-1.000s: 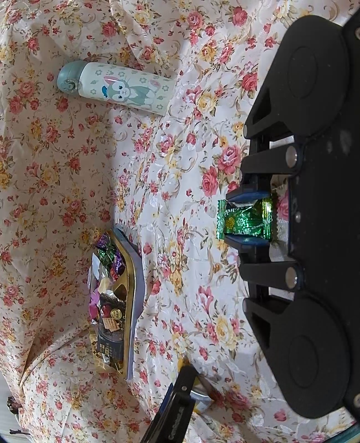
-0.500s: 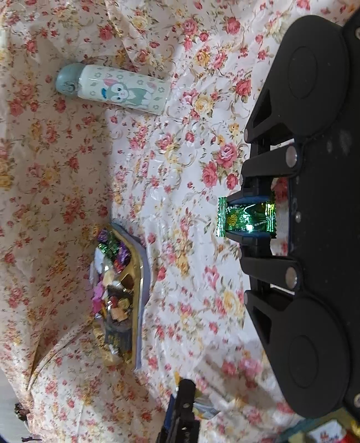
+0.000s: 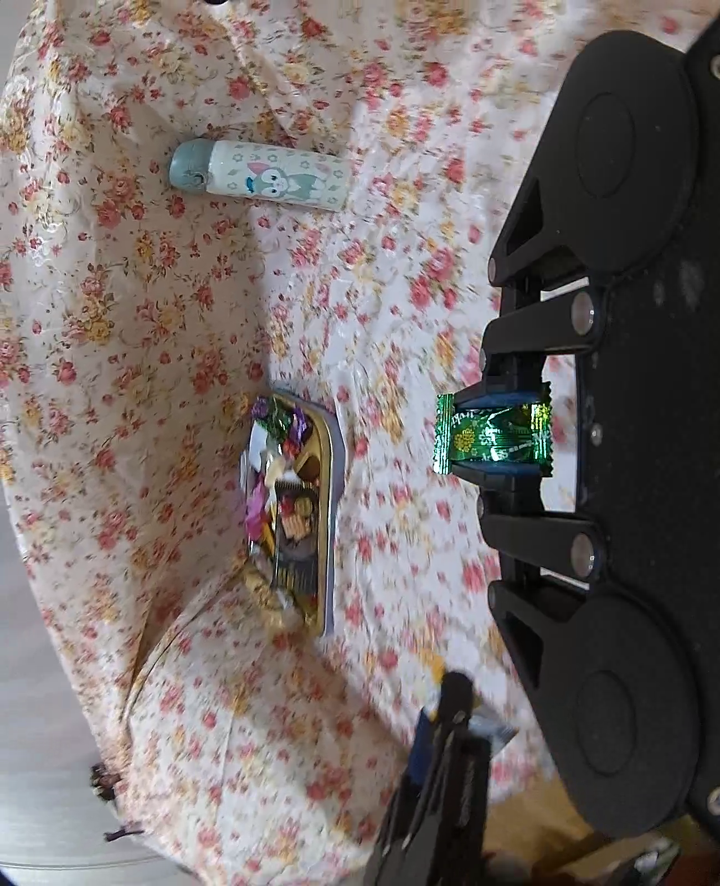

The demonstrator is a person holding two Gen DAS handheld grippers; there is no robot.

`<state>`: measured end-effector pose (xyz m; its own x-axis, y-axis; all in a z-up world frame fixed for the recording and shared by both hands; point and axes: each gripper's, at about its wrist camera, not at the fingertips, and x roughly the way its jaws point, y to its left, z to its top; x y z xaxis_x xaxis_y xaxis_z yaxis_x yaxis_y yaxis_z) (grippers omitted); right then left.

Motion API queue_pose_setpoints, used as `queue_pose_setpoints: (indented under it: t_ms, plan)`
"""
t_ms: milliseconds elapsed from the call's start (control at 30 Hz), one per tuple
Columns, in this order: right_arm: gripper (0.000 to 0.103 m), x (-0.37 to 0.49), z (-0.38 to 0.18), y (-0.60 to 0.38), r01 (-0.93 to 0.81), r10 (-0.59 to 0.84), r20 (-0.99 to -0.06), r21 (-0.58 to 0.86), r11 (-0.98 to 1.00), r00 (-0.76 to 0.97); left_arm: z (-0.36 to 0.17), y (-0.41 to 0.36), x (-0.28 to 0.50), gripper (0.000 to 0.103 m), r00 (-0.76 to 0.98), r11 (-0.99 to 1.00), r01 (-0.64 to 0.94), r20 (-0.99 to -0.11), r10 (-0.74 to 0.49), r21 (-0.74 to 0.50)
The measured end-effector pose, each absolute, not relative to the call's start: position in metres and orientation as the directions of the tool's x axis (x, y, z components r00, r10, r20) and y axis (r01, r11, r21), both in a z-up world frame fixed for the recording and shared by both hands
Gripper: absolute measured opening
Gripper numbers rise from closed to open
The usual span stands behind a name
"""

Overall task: Organize snacks
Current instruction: 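Lift both held items and carry them over the gold tray, then lower the yellow-white packet and green candy into the gold tray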

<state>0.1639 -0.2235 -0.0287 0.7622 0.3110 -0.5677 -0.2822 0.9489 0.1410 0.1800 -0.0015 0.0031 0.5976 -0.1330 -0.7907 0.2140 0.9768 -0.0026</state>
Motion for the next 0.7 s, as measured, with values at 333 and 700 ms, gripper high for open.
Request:
queue_pose_setpoints:
  t_ms: [333,700]
  plan:
    - [0.020,0.097,-0.030,-0.228,-0.297,0.381,-0.620,0.240,0.924,0.686,-0.007,0.016,0.128,0.045,0.496,0.980,0.198,-0.859,-0.126,-0.029]
    - [0.021,0.066,-0.052,-0.220,-0.305,0.413,-0.689,0.282,0.910,0.596,-0.029,0.027,0.087,0.045,0.402,0.986,0.162,-0.911,-0.094,-0.031]
